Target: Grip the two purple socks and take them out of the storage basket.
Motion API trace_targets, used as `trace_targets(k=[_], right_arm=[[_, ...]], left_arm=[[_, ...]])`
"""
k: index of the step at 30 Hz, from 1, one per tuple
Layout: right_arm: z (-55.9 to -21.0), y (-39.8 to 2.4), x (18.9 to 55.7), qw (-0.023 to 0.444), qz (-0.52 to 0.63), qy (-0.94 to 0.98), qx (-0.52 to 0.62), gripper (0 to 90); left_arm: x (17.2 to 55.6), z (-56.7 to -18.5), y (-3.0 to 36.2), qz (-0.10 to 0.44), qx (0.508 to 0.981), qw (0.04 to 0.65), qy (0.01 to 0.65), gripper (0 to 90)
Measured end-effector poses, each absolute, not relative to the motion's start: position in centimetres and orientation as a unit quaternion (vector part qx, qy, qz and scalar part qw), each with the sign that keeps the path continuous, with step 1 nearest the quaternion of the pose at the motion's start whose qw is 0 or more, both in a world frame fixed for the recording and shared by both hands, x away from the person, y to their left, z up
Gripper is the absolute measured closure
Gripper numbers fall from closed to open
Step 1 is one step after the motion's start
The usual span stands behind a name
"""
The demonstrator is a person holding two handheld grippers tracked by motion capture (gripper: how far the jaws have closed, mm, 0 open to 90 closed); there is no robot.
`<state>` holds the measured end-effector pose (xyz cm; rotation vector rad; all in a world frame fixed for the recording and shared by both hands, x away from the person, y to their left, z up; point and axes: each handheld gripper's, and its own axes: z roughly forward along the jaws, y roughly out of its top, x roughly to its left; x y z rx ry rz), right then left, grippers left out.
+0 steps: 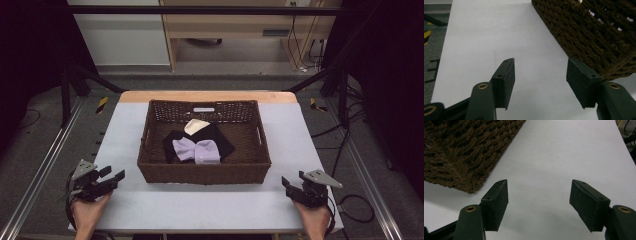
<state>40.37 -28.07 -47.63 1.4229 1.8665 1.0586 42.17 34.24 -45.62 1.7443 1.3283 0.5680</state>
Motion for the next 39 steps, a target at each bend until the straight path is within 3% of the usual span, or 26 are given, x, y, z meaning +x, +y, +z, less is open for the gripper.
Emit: trace_targets(k=[25, 39], right_arm=[[-47.5, -28.4, 40.3, 0.284, 0.394, 0.696, 0.529, 30.1], [-47.2, -28.4, 40.0, 0.285, 0.407, 0.691, 0.525, 38.2]], left_arm=[[40.9, -42.9, 31.9, 0.259, 0.708, 0.435, 0.493, 45.4], [40.9, -40.7, 31.5, 0.265, 0.699, 0.453, 0.487, 52.6]])
